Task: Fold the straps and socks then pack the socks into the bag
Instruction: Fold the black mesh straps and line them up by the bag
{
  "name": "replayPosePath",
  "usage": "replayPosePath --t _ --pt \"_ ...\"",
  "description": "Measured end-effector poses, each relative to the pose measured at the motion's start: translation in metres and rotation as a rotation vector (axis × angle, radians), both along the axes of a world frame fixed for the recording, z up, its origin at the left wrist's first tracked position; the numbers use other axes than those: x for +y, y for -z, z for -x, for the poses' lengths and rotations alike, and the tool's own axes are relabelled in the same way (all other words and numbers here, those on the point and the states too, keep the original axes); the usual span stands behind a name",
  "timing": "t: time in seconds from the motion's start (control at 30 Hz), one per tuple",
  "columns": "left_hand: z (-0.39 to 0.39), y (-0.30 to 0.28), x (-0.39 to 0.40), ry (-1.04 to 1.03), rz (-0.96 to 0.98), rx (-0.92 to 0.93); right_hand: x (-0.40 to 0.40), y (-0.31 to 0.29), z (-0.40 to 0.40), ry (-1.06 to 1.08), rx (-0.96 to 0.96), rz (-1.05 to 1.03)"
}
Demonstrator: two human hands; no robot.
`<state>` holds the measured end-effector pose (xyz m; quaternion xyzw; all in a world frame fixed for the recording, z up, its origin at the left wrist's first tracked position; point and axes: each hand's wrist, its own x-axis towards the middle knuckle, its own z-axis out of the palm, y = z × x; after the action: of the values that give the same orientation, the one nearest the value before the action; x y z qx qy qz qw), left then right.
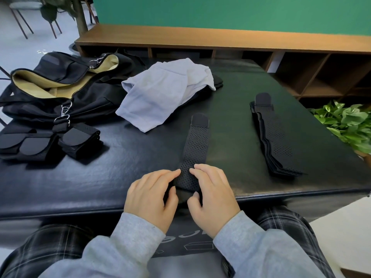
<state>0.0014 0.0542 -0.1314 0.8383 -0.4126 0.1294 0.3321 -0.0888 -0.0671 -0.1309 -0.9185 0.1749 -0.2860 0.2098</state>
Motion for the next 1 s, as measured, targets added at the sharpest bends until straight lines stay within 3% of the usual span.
replayPosePath --t 0.23,0.53,0.6,0.7,0.83,1.0 --pt "0.000 0.001 0.001 0.009 0.140 0.070 -0.003 -0.001 0.002 -0.022 -0.093 -0.016" --pt "0.006 -0.003 0.002 -0.060 0.318 0.329 0.001 -0.004 0.008 0.007 -0.167 -0.375" --pt "0.007 -0.002 0.001 -0.088 0.354 0.393 0.000 -0.002 0.008 0.023 -0.174 -0.365" --pt "0.007 -0.004 0.000 -0.093 0.247 0.341 0.000 0.000 0.004 0.021 -0.147 -0.246" --pt "0.005 -0.007 -0.002 -0.120 0.049 0.110 -0.003 0.005 -0.001 0.016 -0.154 -0.084" --pt "-0.001 -0.001 -0.003 -0.096 -0.006 0.019 -0.001 0.005 -0.003 0.049 -0.075 -0.014"
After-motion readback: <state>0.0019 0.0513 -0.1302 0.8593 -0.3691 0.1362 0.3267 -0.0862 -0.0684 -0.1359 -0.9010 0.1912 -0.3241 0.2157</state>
